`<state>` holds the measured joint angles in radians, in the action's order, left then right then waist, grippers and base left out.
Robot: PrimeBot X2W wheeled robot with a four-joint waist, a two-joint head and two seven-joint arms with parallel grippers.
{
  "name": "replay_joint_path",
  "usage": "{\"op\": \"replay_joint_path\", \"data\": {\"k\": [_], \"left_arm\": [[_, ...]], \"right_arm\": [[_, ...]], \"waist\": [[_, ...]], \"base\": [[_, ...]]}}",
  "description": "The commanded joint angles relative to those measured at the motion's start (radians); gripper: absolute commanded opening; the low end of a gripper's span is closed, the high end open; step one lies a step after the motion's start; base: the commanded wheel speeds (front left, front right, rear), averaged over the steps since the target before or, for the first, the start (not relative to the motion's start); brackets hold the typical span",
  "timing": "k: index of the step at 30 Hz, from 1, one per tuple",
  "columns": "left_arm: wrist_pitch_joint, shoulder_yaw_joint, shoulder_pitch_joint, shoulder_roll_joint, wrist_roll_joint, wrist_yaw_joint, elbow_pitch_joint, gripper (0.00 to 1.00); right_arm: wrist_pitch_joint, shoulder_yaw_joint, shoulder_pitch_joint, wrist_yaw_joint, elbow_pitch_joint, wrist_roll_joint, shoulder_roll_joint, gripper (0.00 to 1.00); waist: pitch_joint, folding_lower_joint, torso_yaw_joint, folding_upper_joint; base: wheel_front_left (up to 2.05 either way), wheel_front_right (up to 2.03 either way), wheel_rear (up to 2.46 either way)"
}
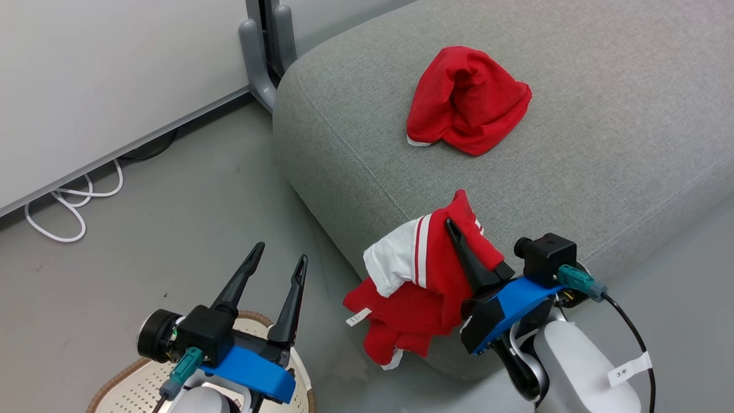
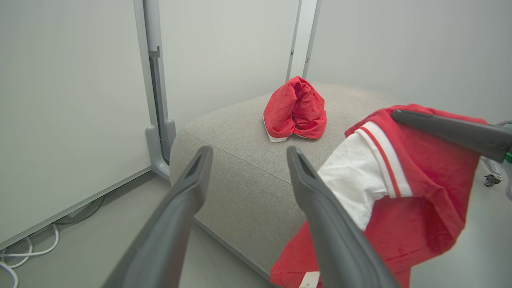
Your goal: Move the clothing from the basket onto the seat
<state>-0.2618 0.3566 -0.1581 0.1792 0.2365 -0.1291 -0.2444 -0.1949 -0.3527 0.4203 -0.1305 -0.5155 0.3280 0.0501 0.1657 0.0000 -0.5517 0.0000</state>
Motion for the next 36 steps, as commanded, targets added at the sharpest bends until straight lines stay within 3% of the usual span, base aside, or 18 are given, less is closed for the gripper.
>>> {"op": "replay_joint_path", "data": {"k": [1, 12, 19, 32, 36], "left_arm": [[-0.005, 0.001, -0.014, 0.007, 0.005, -0.001, -0.002, 1.00], [-0.005, -0.035, -0.002, 0.038, -0.016, -0.001, 0.036, 1.00], [-0.005, -0.005, -0.051, 0.083, -0.017, -0.001, 0.084, 1.00], [-0.002, 0.069, -0.183, 0.184, -0.001, -0.001, 0.203, 1.00], [0.002, 0.086, -0.212, 0.203, 0.000, -0.001, 0.229, 1.00]], "right_arm": [[-0.001, 0.006, -0.005, -0.001, 0.006, -0.002, 0.000, 0.00], [0.023, 0.080, 0.198, -0.001, 0.002, -0.011, 0.000, 0.00], [0.036, 0.228, 0.410, -0.001, 0.021, -0.022, 0.033, 0.00], [0.102, 0.474, 0.720, 0.000, 0.085, -0.107, 0.292, 0.00], [0.098, 0.511, 0.750, -0.001, 0.075, -0.130, 0.333, 0.00]], "waist": [[0.001, 0.0000, 0.000, 0.0000], [0.079, 0.0000, -0.003, 0.0000], [0.200, 0.0000, 0.053, 0.0000], [0.420, 0.0000, 0.170, 0.0000], [0.457, 0.0000, 0.196, 0.0000]], "base": [[0.00, 0.00, 0.00], [0.00, 0.00, 0.00], [0.00, 0.00, 0.00], [0.00, 0.00, 0.00], [0.00, 0.00, 0.00]]}}
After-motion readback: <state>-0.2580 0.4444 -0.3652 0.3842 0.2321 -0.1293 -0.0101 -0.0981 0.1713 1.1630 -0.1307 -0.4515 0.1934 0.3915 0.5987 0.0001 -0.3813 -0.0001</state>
